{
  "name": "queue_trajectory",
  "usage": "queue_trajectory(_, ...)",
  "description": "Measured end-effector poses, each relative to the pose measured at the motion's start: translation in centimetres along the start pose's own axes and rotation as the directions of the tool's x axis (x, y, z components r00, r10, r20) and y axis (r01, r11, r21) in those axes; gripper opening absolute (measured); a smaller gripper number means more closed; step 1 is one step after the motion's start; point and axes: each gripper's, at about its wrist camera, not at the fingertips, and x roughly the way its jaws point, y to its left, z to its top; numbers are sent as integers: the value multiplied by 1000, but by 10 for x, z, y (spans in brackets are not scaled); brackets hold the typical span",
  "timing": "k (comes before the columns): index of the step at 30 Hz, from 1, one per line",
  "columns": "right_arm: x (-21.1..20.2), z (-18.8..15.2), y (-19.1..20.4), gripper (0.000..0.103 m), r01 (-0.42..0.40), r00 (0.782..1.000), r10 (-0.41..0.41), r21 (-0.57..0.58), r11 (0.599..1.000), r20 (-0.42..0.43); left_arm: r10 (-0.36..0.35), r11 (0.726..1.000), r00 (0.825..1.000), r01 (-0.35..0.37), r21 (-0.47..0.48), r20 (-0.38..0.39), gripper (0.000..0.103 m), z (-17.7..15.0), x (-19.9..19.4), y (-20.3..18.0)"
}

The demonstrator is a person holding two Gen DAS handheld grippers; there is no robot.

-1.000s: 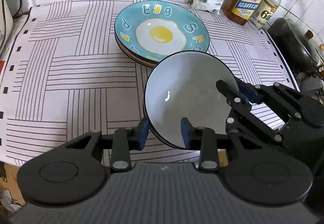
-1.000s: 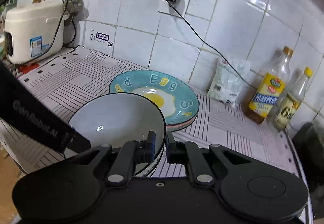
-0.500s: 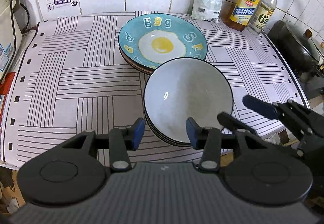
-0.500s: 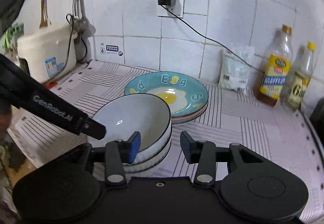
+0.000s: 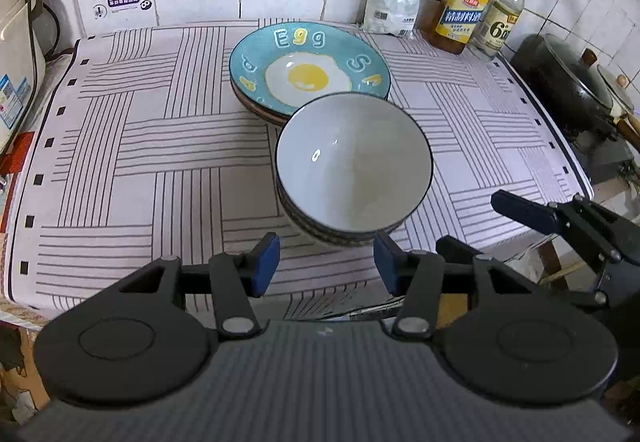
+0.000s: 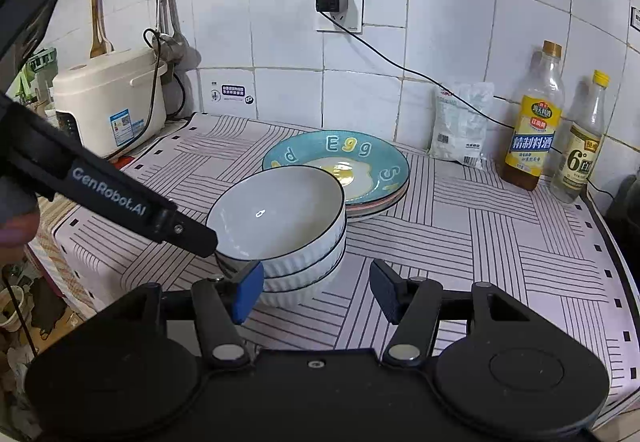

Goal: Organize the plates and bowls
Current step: 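Close both grippers on the rim of the stacked white bowls, then lift the stacked white bowls with both grippers and carry them over the blue egg plate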

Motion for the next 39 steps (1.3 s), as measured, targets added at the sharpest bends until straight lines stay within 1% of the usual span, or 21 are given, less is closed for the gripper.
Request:
queue_trajectory(2,0,-3,1,64,-3,1000,3,-1,1000,-5,-1,1000,1000,1,-1,-1,52,-4,-1,1)
queue_trajectory(5,4,-10,1,67,-10,1000,10,4,1000,-14,-9,1000,1000,9,-15,9,54,-9,1,6)
queue_trajectory(8,10,-18,1,67,-10,1000,10,52,999,-2,-25,999,1000,25,-37,15,55,-13,4,12)
queue_trajectory(9,13,-21,1,67,-17,1000,17,67,998,-2,-29,998,999,30,-46,23,57,-14,5,15)
queue_trajectory(11,19,-26,4,68,-33,999,33,67,997,-4,-36,997,999,39,-59,39,59,-15,6,19)
queue_trajectory(13,26,-31,6,72,-33,999,34,59,998,-6,-38,996,998,42,-76,46,60,-14,7,23)
queue_trajectory(15,31,-35,5,76,-15,1000,15,72,997,4,-53,994,997,58,-91,56,61,-14,6,25)
queue_trajectory(17,38,-40,3,85,9,1000,-9,87,996,7,-69,992,995,76,-100,70,64,-14,4,27)
queue_trajectory(18,40,-43,3,90,8,1000,-9,90,996,6,-76,991,994,85,-102,81,66,-14,4,28)
queue_trajectory(20,46,-46,1,90,6,1000,-8,84,996,14,-85,990,992,94,-102,94,67,-12,5,29)
queue_trajectory(22,51,-49,2,90,1,1000,-2,82,997,16,-93,989,991,103,-108,98,72,-10,10,32)
queue_trajectory(25,59,-53,2,92,-30,999,27,87,996,35,-113,984,988,126,-123,109,75,-7,22,36)
queue_trajectory(28,68,-61,4,92,-80,994,74,71,994,85,-146,975,984,160,-156,98,76,-3,40,41)
queue_trajectory(30,78,-66,9,92,-75,993,69,52,996,99,-171,966,981,185,-182,93,76,-2,52,47)
queue_trajectory(33,89,-71,13,92,-105,988,98,54,993,116,-204,953,976,216,-212,78,76,-1,69,51)
queue_trajectory(35,96,-72,15,92,-110,987,103,52,993,122,-219,946,973,229,-229,66,76,0,80,53)
queue_trajectory(38,106,-70,15,92,-106,985,99,45,993,141,-243,936,967,254,-243,74,75,1,91,59)
queue_trajectory(39,109,-69,13,92,-113,984,106,46,993,145,-252,931,965,263,-254,75,74,2,95,60)
